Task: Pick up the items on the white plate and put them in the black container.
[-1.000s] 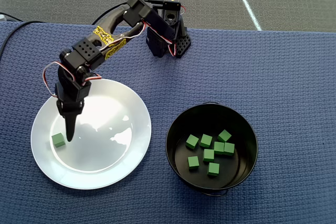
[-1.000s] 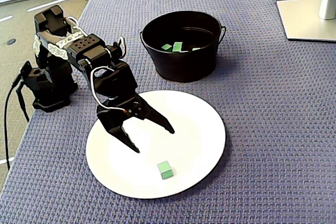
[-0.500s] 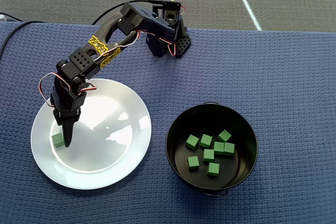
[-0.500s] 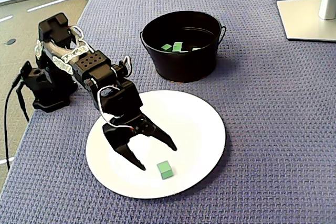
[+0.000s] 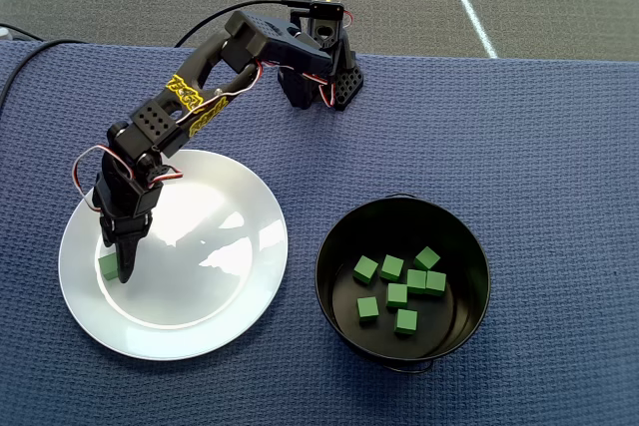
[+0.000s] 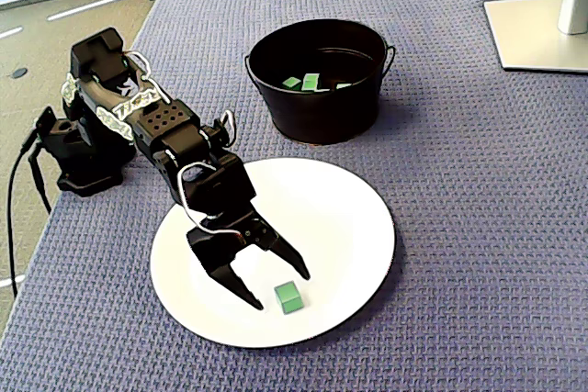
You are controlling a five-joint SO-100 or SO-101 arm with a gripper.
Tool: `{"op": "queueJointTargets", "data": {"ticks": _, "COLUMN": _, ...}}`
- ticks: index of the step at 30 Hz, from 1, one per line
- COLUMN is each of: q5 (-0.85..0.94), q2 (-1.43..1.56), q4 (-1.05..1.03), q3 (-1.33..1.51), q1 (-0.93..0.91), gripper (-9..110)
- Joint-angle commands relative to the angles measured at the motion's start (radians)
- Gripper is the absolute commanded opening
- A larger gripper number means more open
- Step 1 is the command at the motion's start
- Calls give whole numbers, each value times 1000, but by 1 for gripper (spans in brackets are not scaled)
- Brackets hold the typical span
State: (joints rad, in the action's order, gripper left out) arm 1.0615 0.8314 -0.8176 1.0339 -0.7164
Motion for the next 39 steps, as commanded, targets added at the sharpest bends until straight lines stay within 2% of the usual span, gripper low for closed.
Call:
{"op": "queueJointTargets", "data": {"ticks": 1, "q5": 20, "q2": 9, "q4": 20, "q3": -64, "q1": -17, "gripper": 20}}
{"op": "queueJointTargets", "data": {"ticks": 14, "q5": 23, "q2": -8, "q4": 44, "q3": -84, "q1": -31, "gripper": 1}}
{"op": "queueJointTargets", "data": {"ticks": 18, "q5": -11, "q2": 12, "q4": -3, "q3": -112, "q1": -32, "gripper": 0}}
{"op": "queueJointTargets", "data": {"ticks": 24, "q5": -288, "q2": 192, "q4": -244, "q3": -316, "q1": -2, "gripper": 0}}
{"op": "queueJointTargets", "data": {"ticks": 29, "q5": -723, "q2": 555, "q4": -397, "q3": -495, "q1": 37, "gripper": 0}}
{"op": "queueJointTargets", "data": {"ticks": 31, "q5": -822, "q2": 704, "q4": -485, "q3": -541, "q1": 101, "gripper": 0}}
{"op": "queueJointTargets", "data": {"ticks": 34, "q5": -882, "q2": 891, "q4": -558, "q3": -503, "q1": 318, "gripper": 0}}
{"op": "queueJointTargets", "data": {"ticks": 39, "q5": -920, "q2": 1051, "q4": -489, "q3": -146, "q1": 782, "gripper": 0}}
